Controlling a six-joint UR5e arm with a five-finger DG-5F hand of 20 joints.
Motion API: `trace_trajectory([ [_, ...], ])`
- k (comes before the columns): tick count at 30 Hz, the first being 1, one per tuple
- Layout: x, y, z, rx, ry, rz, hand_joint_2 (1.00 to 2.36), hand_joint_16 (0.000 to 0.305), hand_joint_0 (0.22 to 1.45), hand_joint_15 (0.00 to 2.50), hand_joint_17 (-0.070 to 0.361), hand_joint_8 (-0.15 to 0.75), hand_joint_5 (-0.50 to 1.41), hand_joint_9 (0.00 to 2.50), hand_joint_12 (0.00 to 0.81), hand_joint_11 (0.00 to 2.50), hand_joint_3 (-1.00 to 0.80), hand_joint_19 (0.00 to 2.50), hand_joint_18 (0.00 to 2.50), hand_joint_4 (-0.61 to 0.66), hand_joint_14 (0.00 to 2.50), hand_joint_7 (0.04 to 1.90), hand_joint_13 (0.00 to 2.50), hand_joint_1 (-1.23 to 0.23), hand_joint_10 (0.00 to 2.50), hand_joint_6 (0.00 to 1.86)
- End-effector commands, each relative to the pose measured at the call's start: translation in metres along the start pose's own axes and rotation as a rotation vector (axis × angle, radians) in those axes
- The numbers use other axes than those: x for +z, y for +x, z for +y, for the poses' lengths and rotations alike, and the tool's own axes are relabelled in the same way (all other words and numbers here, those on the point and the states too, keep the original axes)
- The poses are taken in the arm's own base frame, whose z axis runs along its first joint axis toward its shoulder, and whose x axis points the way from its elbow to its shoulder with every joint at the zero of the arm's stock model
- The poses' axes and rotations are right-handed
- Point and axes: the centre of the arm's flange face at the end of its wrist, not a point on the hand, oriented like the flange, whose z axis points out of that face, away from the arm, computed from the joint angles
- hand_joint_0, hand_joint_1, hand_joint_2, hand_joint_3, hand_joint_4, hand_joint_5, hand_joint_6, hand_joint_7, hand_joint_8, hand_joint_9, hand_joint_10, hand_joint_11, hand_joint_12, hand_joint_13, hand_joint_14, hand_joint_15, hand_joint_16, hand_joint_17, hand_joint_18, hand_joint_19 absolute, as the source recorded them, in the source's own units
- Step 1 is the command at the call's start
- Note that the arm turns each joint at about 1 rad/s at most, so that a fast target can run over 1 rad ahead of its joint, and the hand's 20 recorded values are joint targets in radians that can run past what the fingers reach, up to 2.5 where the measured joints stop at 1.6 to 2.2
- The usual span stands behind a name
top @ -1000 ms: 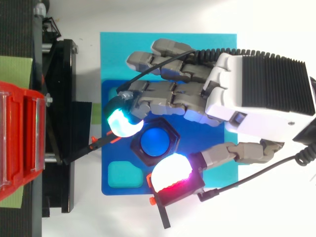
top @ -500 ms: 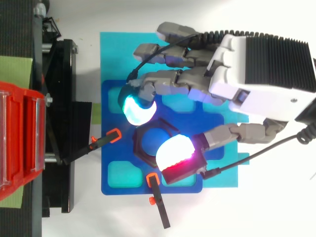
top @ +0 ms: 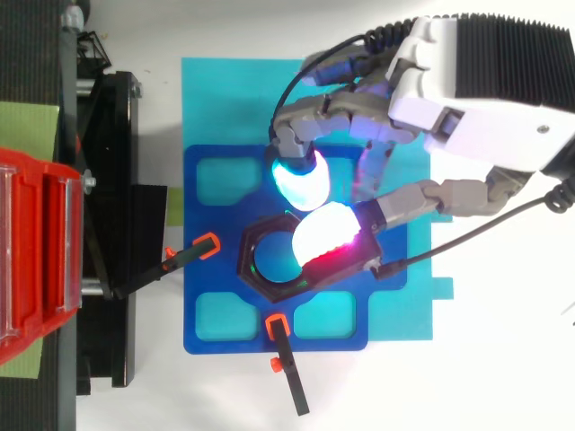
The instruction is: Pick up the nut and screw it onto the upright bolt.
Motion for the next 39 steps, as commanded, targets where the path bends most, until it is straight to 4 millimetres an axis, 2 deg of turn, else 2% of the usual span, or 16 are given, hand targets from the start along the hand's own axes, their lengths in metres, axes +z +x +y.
trace_trajectory([
  [1, 0.000, -0.003, -0.003, -0.001, -0.002, 0.000, 1.00, 0.002, 0.53, 0.00, 0.005, 0.216, 0.08, 1.81, 0.097, 0.17, -0.50, 0.01, 0.74, -0.02, 0.00, 1.26, 1.05, -0.44, 0.01, 0.59],
  [5, 0.001, -0.005, -0.008, -0.002, 0.001, -0.004, 1.00, 0.002, 0.53, 0.00, 0.005, 0.222, 0.09, 1.86, 0.102, 0.21, -0.50, 0.04, 0.80, -0.04, 0.00, 1.28, 1.12, -0.45, 0.01, 0.58],
  [7, 0.001, -0.007, -0.009, -0.002, 0.004, -0.008, 1.00, 0.005, 0.52, 0.00, 0.011, 0.234, 0.09, 1.79, 0.122, 0.21, -0.50, 0.01, 0.72, 0.00, 0.00, 1.42, 1.07, -0.43, 0.01, 0.51],
  [9, 0.001, -0.008, -0.010, -0.002, 0.004, -0.008, 1.00, 0.007, 0.51, 0.00, 0.016, 0.255, 0.04, 1.67, 0.154, 0.24, -0.50, 0.00, 0.63, 0.09, 0.00, 1.31, 0.99, -0.40, 0.01, 0.50],
  [11, 0.001, -0.009, -0.012, 0.000, 0.004, -0.013, 1.00, 0.010, 0.50, 0.00, 0.023, 0.253, -0.02, 1.50, 0.177, 0.21, -0.50, 0.00, 0.54, 0.16, 0.00, 1.09, 0.88, -0.39, 0.01, 0.50],
  [14, 0.004, -0.013, -0.008, 0.002, -0.004, -0.022, 1.00, 0.016, 0.49, 0.00, 0.035, 0.230, -0.07, 1.27, 0.202, 0.12, -0.50, 0.00, 0.39, 0.20, 0.00, 0.90, 0.73, -0.39, 0.00, 0.50],
  [16, 0.007, -0.020, -0.004, 0.003, -0.011, -0.034, 1.00, 0.019, 0.49, 0.00, 0.043, 0.227, -0.11, 1.13, 0.216, 0.01, -0.50, 0.00, 0.31, 0.18, 0.00, 0.79, 0.61, -0.38, 0.00, 0.50],
  [19, 0.011, -0.029, 0.001, -0.002, -0.021, -0.038, 1.00, 0.025, 0.48, 0.00, 0.057, 0.221, -0.15, 0.86, 0.234, 0.00, -0.50, 0.00, 0.13, 0.15, 0.00, 0.67, 0.44, -0.38, 0.00, 0.50],
  [21, 0.011, -0.029, 0.001, -0.005, -0.020, -0.030, 1.00, 0.029, 0.47, 0.00, 0.066, 0.209, -0.17, 0.65, 0.255, 0.00, -0.50, 0.00, 0.00, 0.12, 0.00, 0.62, 0.29, -0.36, 0.00, 0.50],
  [26, 0.010, -0.026, 0.005, -0.004, -0.021, -0.023, 1.00, 0.035, 0.46, 0.00, 0.079, 0.191, -0.20, 0.38, 0.282, 0.00, -0.50, 0.00, 0.00, 0.08, 0.00, 0.57, 0.12, -0.33, 0.00, 0.50],
  [34, 0.010, -0.008, 0.031, 0.000, -0.025, -0.026, 1.00, 0.039, 0.45, 0.00, 0.087, 0.174, -0.22, 0.21, 0.297, 0.00, -0.50, 0.00, 0.00, 0.04, 0.00, 0.56, 0.00, -0.25, 0.00, 0.50],
  [39, 0.008, -0.002, 0.038, 0.000, -0.028, -0.017, 1.00, 0.040, 0.45, 0.00, 0.090, 0.168, -0.22, 0.17, 0.301, 0.00, -0.50, 0.00, 0.00, 0.03, 0.00, 0.55, 0.00, -0.20, 0.00, 0.50],
])
